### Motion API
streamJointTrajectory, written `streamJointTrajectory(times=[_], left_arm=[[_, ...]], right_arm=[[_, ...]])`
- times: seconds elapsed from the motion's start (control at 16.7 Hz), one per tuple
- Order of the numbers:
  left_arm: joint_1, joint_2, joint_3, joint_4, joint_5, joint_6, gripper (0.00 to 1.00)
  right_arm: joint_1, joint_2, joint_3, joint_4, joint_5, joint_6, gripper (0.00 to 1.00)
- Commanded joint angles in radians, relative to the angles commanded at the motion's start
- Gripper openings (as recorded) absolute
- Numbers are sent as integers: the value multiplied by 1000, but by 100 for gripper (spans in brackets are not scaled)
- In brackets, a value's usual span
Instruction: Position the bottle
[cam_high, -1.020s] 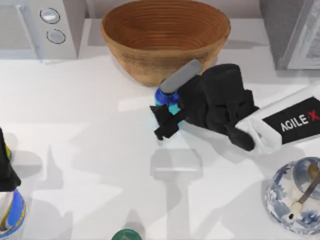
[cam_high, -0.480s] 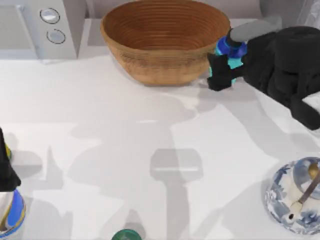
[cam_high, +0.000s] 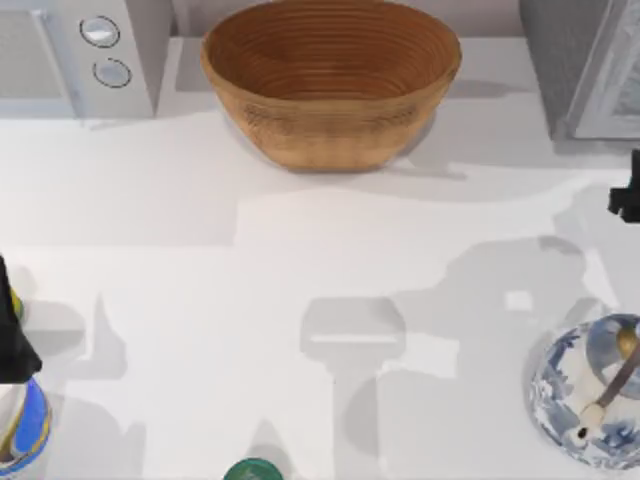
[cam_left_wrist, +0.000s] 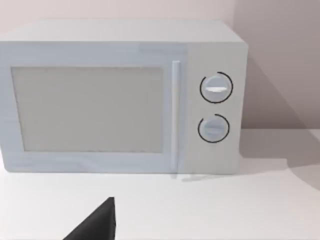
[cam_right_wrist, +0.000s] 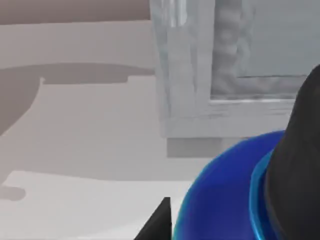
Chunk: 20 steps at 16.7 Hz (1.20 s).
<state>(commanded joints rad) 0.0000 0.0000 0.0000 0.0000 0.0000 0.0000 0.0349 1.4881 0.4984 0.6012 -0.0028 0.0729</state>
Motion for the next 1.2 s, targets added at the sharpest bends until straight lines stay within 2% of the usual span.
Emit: streamJointTrajectory(times=[0.18,0.66,1.2], left_arm=[[0,0,0,0,0,0,100],[0,0,0,0,0,0,100],[0,0,0,0,0,0,100]], right_arm=[[-35,4,-68,-14,-2,-5,0],[-51,71,-51,0,8,-5,0],[-35,363,38,227,12,3,0]])
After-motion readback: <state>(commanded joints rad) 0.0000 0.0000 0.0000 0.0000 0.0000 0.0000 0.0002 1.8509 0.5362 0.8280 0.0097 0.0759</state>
